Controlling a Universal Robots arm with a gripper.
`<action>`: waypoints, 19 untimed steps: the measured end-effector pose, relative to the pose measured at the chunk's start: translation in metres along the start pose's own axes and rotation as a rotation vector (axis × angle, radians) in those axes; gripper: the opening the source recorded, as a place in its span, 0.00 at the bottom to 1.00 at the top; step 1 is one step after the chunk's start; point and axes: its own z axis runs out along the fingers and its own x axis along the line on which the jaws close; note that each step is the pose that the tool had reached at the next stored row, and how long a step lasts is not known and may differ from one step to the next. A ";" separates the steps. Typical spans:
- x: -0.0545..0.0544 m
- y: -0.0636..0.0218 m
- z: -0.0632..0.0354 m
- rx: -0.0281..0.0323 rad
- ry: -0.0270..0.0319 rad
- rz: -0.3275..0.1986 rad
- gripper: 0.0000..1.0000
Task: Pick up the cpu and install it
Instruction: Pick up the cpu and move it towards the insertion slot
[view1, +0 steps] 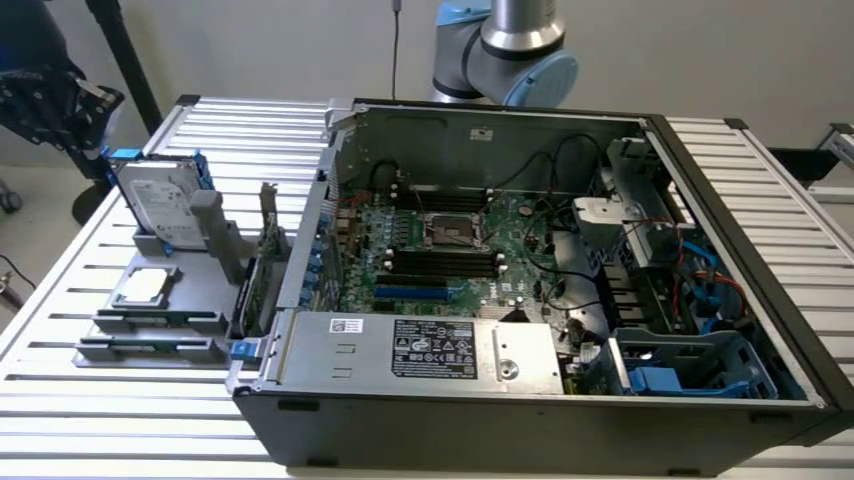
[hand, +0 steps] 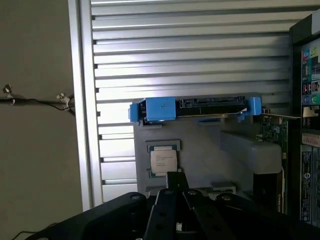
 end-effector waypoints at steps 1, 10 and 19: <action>0.000 0.0000 0.0000 0.0000 0.0000 0.000 0.11; 0.000 0.0000 0.0000 0.0000 0.0000 0.000 0.24; 0.000 -0.0001 0.0068 0.0004 0.0011 -0.004 0.60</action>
